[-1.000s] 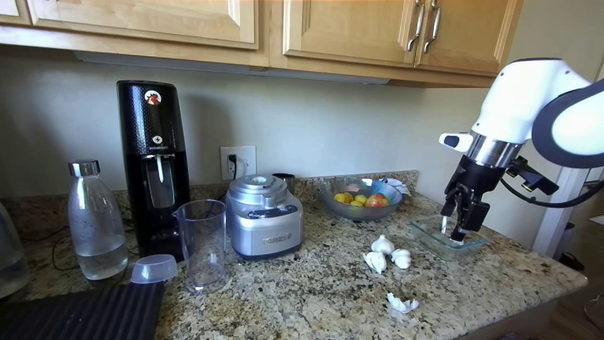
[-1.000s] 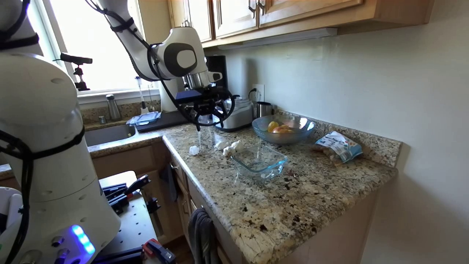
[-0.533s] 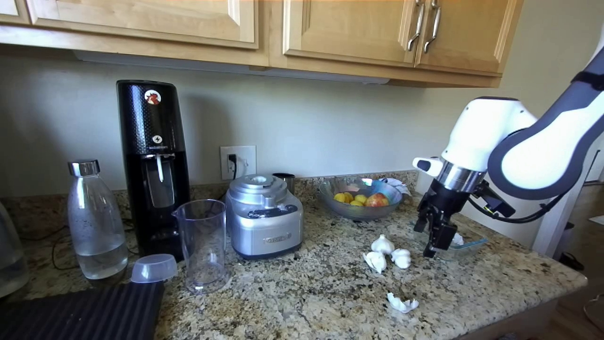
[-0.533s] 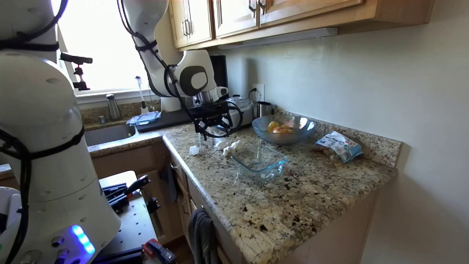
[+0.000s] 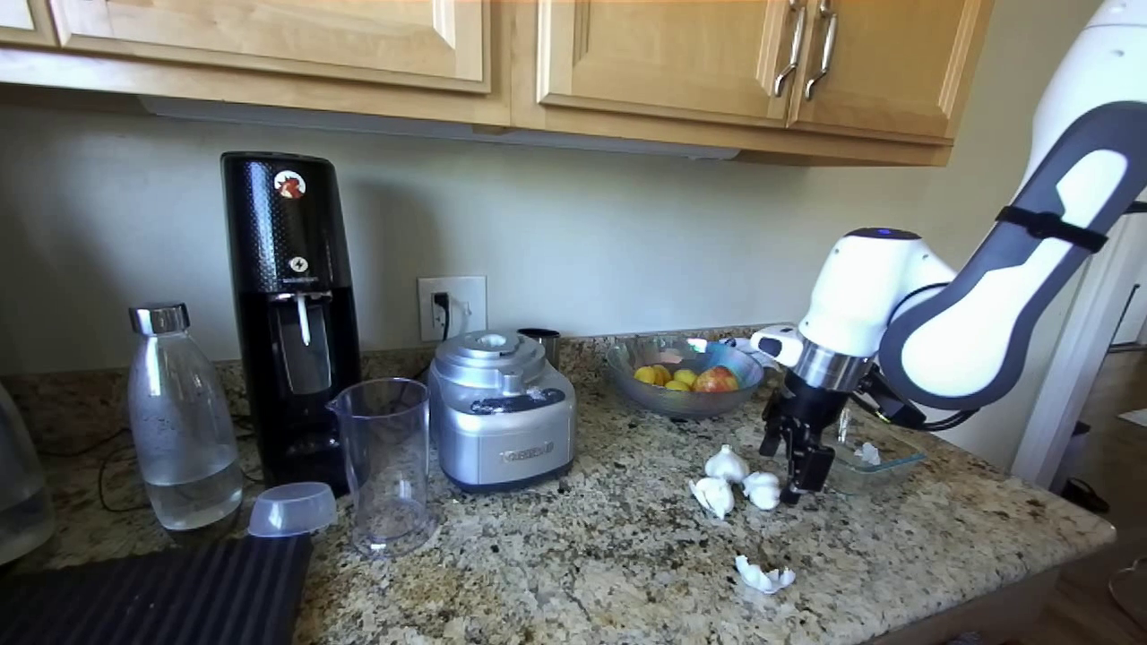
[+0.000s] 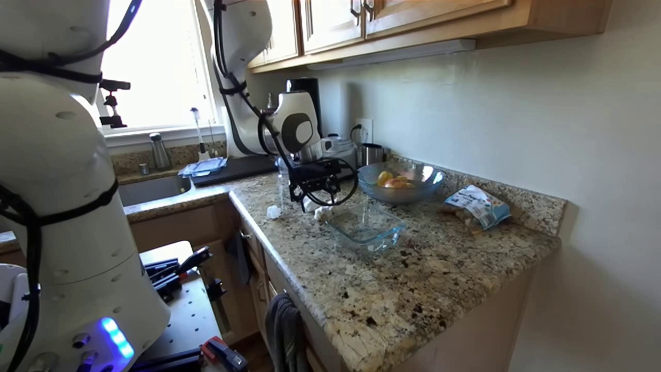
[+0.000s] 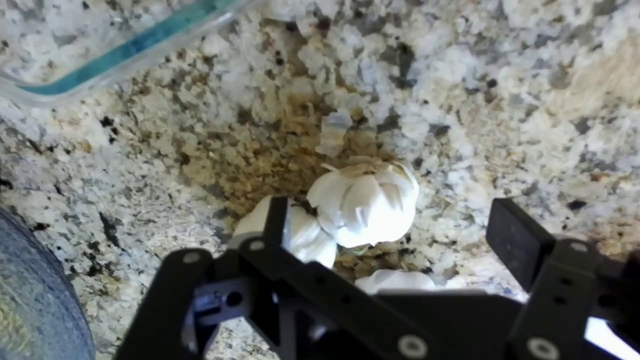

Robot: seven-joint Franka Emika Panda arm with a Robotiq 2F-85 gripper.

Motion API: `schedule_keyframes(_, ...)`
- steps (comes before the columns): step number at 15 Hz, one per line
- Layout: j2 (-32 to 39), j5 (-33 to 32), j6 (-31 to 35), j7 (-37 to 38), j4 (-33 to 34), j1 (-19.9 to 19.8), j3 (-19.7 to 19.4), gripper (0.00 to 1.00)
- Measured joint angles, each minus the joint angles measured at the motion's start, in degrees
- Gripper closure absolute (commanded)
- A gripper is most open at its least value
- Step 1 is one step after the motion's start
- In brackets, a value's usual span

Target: Pick up the garlic and place it in the bowl

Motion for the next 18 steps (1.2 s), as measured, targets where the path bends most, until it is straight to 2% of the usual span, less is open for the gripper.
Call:
schedule_keyframes(3, 2.7, -2.0, 0.0, 0.5, 2.6, 1.4, -2.4, 0.00)
schedule_keyframes(7, 5.9, -5.1, 0.0, 3.7, 5.7, 1.4, -2.9, 0.00)
schedule_keyframes(9, 7.3, -5.1, 0.0, 4.5, 6.9, 1.4, -2.7, 0.26)
schedule_keyframes(10, 7.8, -5.1, 0.0, 4.7, 7.4, 1.4, -2.6, 0.33)
schedule_keyframes(16, 8.4, -6.4, 0.0, 7.3, 7.9, 2.3, -3.4, 0.73)
schedule_keyframes(18, 7.8, -6.7, -0.2, 9.3, 7.7, 3.3, -4.0, 0.77)
